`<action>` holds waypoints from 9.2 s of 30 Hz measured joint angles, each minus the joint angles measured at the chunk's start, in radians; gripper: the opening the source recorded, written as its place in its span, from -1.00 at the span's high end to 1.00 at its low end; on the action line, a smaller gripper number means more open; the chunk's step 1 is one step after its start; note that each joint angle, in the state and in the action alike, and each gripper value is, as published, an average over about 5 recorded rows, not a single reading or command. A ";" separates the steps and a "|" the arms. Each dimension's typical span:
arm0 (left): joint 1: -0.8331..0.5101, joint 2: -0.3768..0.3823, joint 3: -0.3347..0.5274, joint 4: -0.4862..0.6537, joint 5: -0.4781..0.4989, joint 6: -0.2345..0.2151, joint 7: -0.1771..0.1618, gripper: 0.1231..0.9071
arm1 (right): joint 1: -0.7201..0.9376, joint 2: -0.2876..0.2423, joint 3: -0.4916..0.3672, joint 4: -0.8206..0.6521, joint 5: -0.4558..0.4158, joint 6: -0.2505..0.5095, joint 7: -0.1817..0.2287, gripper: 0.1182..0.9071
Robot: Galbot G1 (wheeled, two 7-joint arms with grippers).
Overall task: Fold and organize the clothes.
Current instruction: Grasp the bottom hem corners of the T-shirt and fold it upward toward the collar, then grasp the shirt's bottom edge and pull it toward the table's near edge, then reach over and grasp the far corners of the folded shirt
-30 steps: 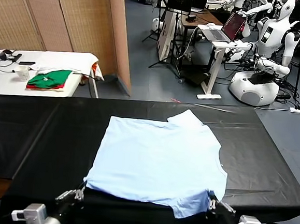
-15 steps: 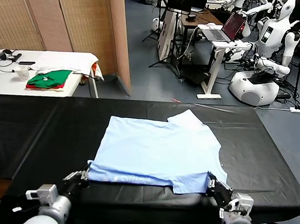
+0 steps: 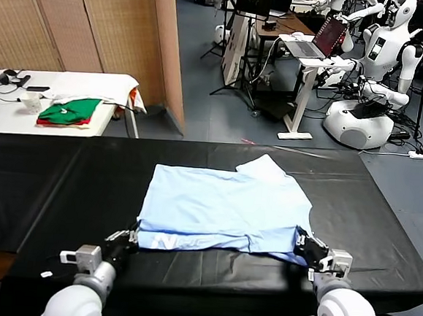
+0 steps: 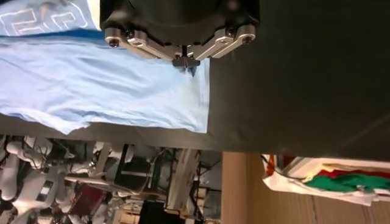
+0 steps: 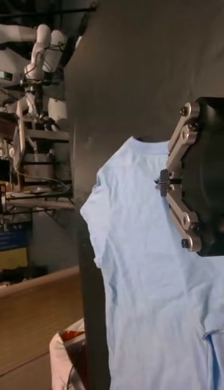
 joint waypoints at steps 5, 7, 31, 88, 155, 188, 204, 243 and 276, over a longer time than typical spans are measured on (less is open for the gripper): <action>-0.032 0.004 0.014 0.027 0.009 -0.006 0.001 0.94 | 0.019 0.001 -0.011 -0.015 -0.004 0.001 0.000 0.94; -0.042 0.004 0.018 0.037 0.020 -0.010 0.002 0.94 | 0.022 0.002 -0.013 -0.018 -0.004 0.001 0.000 0.94; -0.002 0.005 -0.005 0.006 0.045 0.025 -0.006 -0.60 | -0.172 -0.060 0.095 0.151 -0.003 -0.081 -0.073 -0.97; 0.245 0.055 -0.084 -0.095 0.080 0.031 -0.005 0.95 | -0.390 -0.108 0.176 0.265 0.041 -0.122 -0.009 0.94; 0.359 0.029 -0.148 -0.163 0.124 0.019 -0.050 0.95 | -0.428 -0.163 0.138 0.347 0.080 -0.212 0.048 0.94; 0.574 -0.010 -0.261 -0.306 0.181 0.057 -0.090 -0.74 | -0.443 -0.186 0.181 0.465 0.138 -0.246 0.003 -0.99; 0.139 0.058 -0.226 -0.151 -0.129 0.144 0.016 -1.00 | 0.112 -0.188 -0.020 0.120 0.212 -0.245 0.005 -1.00; -0.711 0.094 0.217 0.583 -0.304 0.270 0.085 -1.00 | 0.706 -0.024 -0.375 -0.528 0.128 -0.245 -0.046 -1.00; -0.669 0.109 0.223 0.548 -0.260 0.287 0.103 0.83 | 0.708 0.001 -0.389 -0.577 0.104 -0.244 -0.091 0.94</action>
